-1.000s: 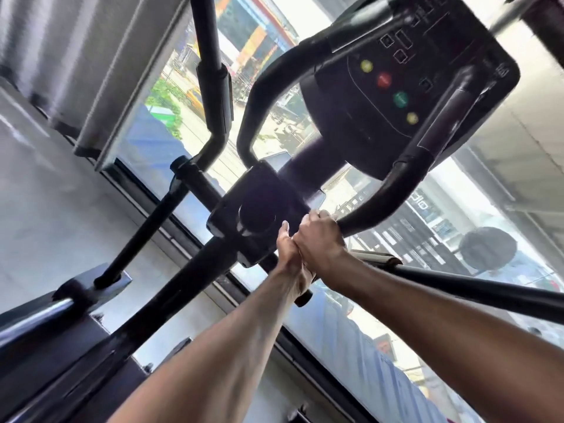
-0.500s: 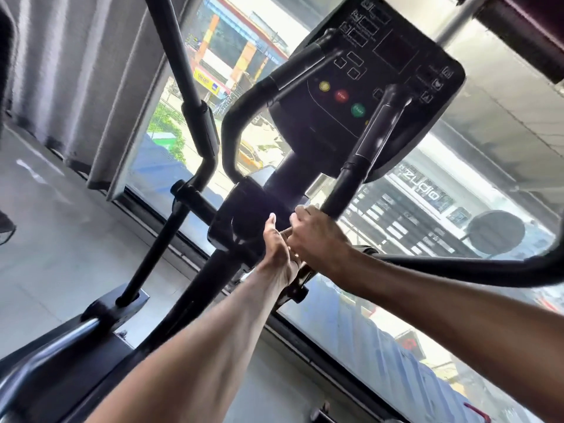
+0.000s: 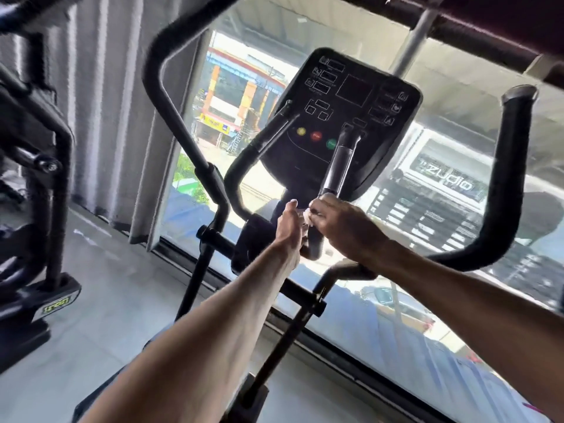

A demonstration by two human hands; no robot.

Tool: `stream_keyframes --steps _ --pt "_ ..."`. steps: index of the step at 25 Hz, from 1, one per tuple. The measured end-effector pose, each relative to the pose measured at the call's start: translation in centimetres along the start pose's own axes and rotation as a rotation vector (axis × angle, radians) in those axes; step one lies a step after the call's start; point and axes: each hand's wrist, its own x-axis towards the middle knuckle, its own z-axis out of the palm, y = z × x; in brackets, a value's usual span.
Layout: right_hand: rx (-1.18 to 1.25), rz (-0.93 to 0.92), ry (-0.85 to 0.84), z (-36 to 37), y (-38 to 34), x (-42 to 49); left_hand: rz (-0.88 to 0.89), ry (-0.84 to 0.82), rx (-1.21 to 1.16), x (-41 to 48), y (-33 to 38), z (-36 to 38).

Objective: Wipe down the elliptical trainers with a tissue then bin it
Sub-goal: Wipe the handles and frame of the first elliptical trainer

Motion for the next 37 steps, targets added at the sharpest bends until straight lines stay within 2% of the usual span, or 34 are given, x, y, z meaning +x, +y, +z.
stream_keyframes --steps 4,11,13,16,19,23,30,34,37 --pt "0.114 0.148 0.154 0.3 2.1 0.5 0.070 -0.045 0.110 0.4 2.5 1.4" --pt "0.200 0.450 0.231 0.8 7.2 4.3 0.105 -0.054 0.239 2.5 6.5 3.3" --pt "0.161 0.464 0.227 0.9 8.3 5.3 0.131 -0.039 0.263 2.7 7.7 4.2" --pt "0.215 0.612 0.322 0.2 10.2 6.4 0.132 -0.053 0.302 3.1 8.7 5.5" --pt "0.302 0.734 0.316 0.3 12.0 7.8 0.139 -0.074 0.293 3.6 9.8 6.4" --pt "0.529 0.795 0.137 -0.6 14.0 7.9 0.107 -0.099 0.306 4.5 10.6 6.4" --pt "0.553 0.834 0.047 -1.6 13.6 8.7 0.113 -0.065 0.333 3.9 11.1 7.0" --pt "0.617 0.799 0.104 -2.1 14.2 7.3 0.116 -0.057 0.366 3.1 11.1 7.2" --pt "0.756 0.787 0.227 -2.6 12.6 7.0 0.156 -0.044 0.383 2.1 11.3 7.2"
